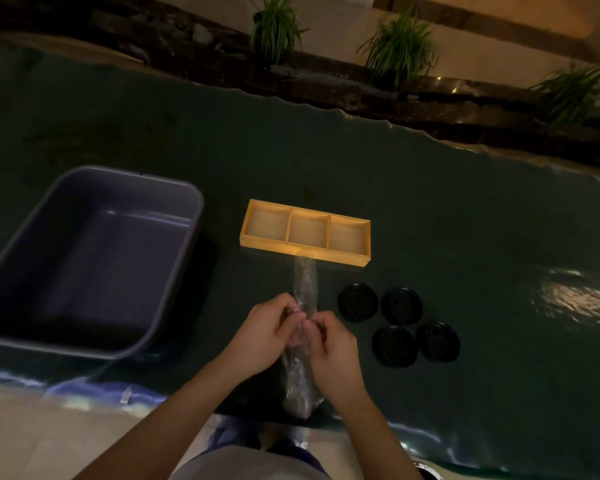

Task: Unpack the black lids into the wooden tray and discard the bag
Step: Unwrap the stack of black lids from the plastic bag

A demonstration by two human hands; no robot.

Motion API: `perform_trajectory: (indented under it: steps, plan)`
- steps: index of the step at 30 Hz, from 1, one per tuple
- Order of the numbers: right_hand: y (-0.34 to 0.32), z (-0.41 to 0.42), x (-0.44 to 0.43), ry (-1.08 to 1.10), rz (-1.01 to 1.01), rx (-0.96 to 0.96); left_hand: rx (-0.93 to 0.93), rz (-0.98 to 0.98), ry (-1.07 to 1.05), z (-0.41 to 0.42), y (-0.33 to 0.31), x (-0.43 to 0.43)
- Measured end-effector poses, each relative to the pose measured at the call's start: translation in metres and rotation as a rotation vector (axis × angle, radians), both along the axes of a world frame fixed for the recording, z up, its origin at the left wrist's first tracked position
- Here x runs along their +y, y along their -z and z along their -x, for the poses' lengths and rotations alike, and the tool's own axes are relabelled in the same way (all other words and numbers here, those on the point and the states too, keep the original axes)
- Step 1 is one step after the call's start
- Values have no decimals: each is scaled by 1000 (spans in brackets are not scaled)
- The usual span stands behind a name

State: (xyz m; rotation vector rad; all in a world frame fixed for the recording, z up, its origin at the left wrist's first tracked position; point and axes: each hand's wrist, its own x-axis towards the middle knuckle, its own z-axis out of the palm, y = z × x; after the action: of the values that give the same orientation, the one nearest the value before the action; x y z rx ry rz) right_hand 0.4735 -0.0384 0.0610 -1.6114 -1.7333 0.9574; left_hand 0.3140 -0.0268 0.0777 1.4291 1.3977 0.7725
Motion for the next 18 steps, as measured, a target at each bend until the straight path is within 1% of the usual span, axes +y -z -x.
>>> perform_trajectory:
  steps: [2,5,7,10,12,14,16,18]
  plan:
    - [-4,2,5,19,-13,47,31,-57,-5,0,-6,6]
    - [-7,2,11,34,-7,89,-7,-84,-43,3,-5,8]
    - [-4,0,12,83,44,109,-45,-45,-119,7,0,7]
    - [2,-15,10,260,156,174,-82,2,-306,19,9,6]
    - [5,-32,7,341,88,80,-30,-46,-413,31,13,6]
    - [5,-47,3,364,-14,-40,65,-107,-457,43,12,5]
    - [2,-57,-1,346,-52,-79,125,-141,-455,51,8,0]
    - [-1,-60,-6,286,-63,-85,177,-162,-386,56,2,-4]
